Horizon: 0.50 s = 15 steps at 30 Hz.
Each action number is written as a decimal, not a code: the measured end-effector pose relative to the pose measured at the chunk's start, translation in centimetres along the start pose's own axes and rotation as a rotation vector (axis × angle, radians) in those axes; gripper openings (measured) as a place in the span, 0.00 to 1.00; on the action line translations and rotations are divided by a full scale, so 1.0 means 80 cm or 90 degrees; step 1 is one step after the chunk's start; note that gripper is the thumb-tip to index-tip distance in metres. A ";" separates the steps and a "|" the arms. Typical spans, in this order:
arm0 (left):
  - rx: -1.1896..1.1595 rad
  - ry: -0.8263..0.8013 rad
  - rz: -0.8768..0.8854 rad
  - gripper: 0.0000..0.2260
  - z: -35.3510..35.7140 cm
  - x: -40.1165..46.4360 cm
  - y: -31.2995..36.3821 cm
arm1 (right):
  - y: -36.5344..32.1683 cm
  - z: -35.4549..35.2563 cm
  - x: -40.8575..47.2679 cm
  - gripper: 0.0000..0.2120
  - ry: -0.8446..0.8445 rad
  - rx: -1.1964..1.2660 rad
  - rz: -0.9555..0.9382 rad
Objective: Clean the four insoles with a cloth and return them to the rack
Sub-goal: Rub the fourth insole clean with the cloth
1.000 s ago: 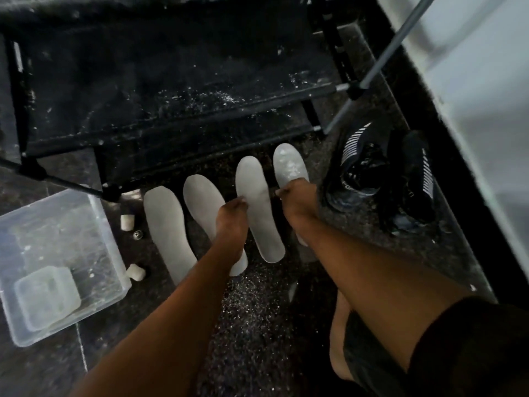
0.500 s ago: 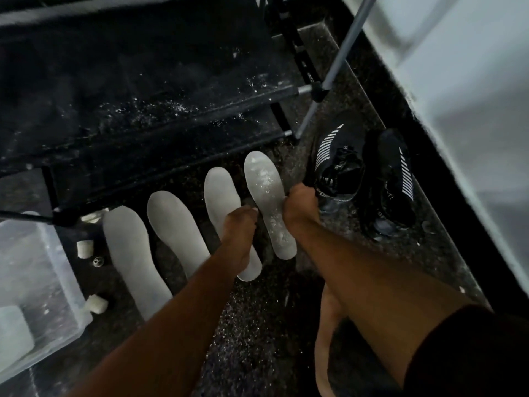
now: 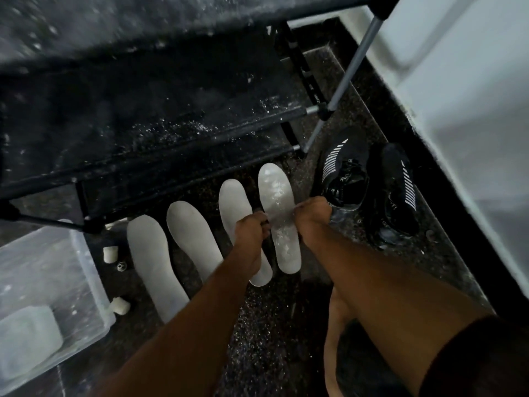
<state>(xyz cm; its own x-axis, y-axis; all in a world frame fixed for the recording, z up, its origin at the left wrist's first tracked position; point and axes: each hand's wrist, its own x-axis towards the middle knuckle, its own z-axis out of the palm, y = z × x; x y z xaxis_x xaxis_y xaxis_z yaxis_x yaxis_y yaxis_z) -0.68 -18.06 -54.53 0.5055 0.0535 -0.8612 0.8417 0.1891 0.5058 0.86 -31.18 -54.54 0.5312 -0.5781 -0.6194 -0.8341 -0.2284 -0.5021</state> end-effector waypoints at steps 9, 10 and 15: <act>0.042 -0.015 0.010 0.10 -0.033 -0.114 0.042 | -0.026 -0.058 -0.102 0.08 -0.027 0.123 0.023; 0.052 -0.028 0.026 0.11 -0.039 -0.137 0.052 | -0.035 -0.073 -0.123 0.07 -0.034 0.131 0.015; 0.082 -0.054 0.100 0.10 -0.064 -0.249 0.080 | -0.069 -0.153 -0.238 0.08 -0.089 0.162 -0.010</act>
<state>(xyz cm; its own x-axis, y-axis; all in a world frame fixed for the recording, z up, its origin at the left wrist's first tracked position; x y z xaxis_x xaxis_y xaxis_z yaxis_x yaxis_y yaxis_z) -6.32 -12.92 -34.40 0.6419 -0.0117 -0.7667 0.7659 0.0572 0.6404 -6.46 -28.49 -32.58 0.5741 -0.4588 -0.6782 -0.7703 -0.0220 -0.6372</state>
